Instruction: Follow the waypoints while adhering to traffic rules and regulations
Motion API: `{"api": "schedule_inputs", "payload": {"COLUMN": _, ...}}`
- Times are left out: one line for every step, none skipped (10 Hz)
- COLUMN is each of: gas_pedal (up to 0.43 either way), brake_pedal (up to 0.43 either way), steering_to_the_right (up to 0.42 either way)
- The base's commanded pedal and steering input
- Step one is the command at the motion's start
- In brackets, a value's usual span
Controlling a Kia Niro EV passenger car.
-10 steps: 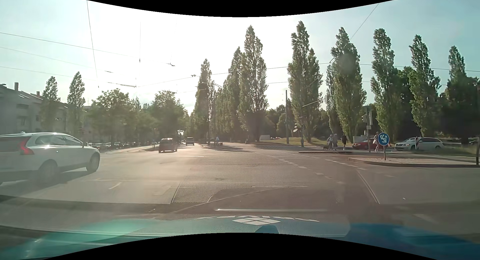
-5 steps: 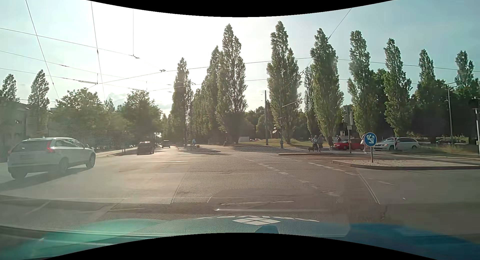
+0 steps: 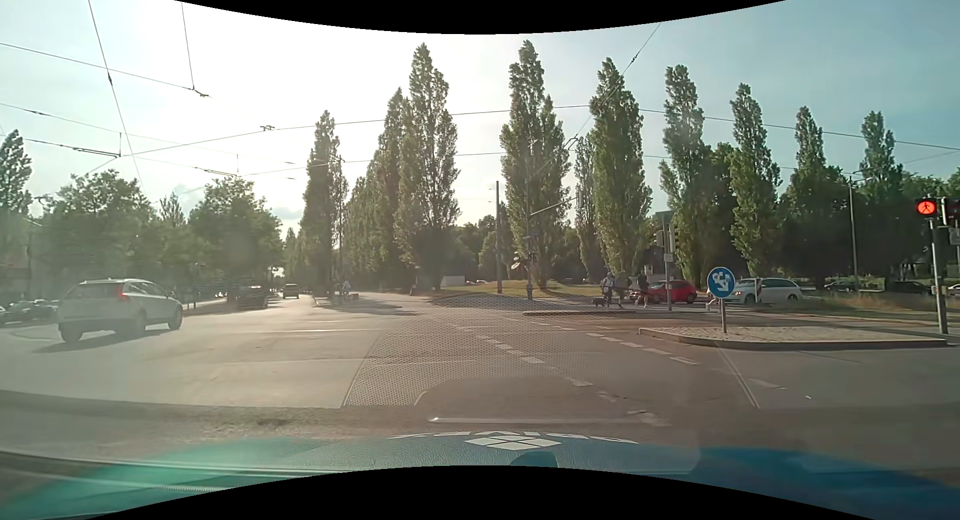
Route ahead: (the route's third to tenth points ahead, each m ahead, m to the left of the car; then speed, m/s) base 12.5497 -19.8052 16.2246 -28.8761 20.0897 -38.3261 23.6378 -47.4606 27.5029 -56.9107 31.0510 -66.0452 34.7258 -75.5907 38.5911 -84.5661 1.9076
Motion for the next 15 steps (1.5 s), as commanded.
{"api": "schedule_inputs", "payload": {"gas_pedal": 0.0, "brake_pedal": 0.201, "steering_to_the_right": 0.272}}
{"api": "schedule_inputs", "payload": {"gas_pedal": 0.0, "brake_pedal": 0.195, "steering_to_the_right": 0.272}}
{"api": "schedule_inputs", "payload": {"gas_pedal": 0.0, "brake_pedal": 0.183, "steering_to_the_right": 0.272}}
{"api": "schedule_inputs", "payload": {"gas_pedal": 0.0, "brake_pedal": 0.189, "steering_to_the_right": 0.273}}
{"api": "schedule_inputs", "payload": {"gas_pedal": 0.0, "brake_pedal": 0.189, "steering_to_the_right": 0.278}}
{"api": "schedule_inputs", "payload": {"gas_pedal": 0.0, "brake_pedal": 0.189, "steering_to_the_right": 0.288}}
{"api": "schedule_inputs", "payload": {"gas_pedal": 0.0, "brake_pedal": 0.189, "steering_to_the_right": 0.299}}
{"api": "schedule_inputs", "payload": {"gas_pedal": 0.0, "brake_pedal": 0.189, "steering_to_the_right": 0.306}}
{"api": "schedule_inputs", "payload": {"gas_pedal": 0.0, "brake_pedal": 0.189, "steering_to_the_right": 0.314}}
{"api": "schedule_inputs", "payload": {"gas_pedal": 0.0, "brake_pedal": 0.183, "steering_to_the_right": 0.32}}
{"api": "schedule_inputs", "payload": {"gas_pedal": 0.0, "brake_pedal": 0.189, "steering_to_the_right": 0.324}}
{"api": "schedule_inputs", "payload": {"gas_pedal": 0.0, "brake_pedal": 0.189, "steering_to_the_right": 0.328}}
{"api": "schedule_inputs", "payload": {"gas_pedal": 0.0, "brake_pedal": 0.189, "steering_to_the_right": 0.329}}
{"api": "schedule_inputs", "payload": {"gas_pedal": 0.0, "brake_pedal": 0.189, "steering_to_the_right": 0.329}}
{"api": "schedule_inputs", "payload": {"gas_pedal": 0.0, "brake_pedal": 0.189, "steering_to_the_right": 0.332}}
